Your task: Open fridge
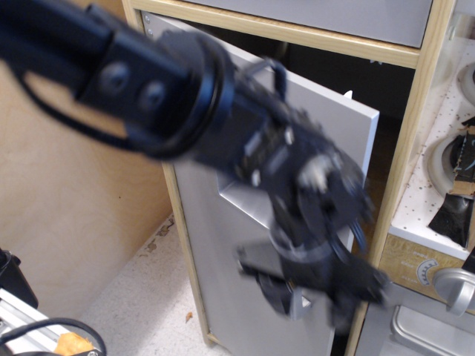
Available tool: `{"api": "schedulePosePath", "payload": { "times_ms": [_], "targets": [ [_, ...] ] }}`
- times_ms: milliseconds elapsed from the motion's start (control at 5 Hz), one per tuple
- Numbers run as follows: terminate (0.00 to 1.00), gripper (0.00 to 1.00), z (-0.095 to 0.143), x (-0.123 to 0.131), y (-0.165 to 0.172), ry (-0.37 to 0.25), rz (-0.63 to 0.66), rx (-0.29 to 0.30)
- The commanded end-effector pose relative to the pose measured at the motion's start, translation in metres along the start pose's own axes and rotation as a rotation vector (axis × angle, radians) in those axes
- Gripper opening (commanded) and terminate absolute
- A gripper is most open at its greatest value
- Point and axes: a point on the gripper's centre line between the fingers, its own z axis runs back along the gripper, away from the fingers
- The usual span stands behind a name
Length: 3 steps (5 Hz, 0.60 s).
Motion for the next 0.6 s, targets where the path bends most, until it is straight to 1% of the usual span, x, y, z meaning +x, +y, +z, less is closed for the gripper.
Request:
{"api": "schedulePosePath", "payload": {
  "times_ms": [0,200,400],
  "targets": [
    [0.00,1.00,-0.007,0.006,-0.048,0.005,-0.154,-0.062],
    [0.00,1.00,-0.009,0.040,-0.071,-0.056,-0.284,-0.070],
    [0.00,1.00,-0.007,0.071,-0.086,-0.040,-0.383,-0.085]
  ]
}}
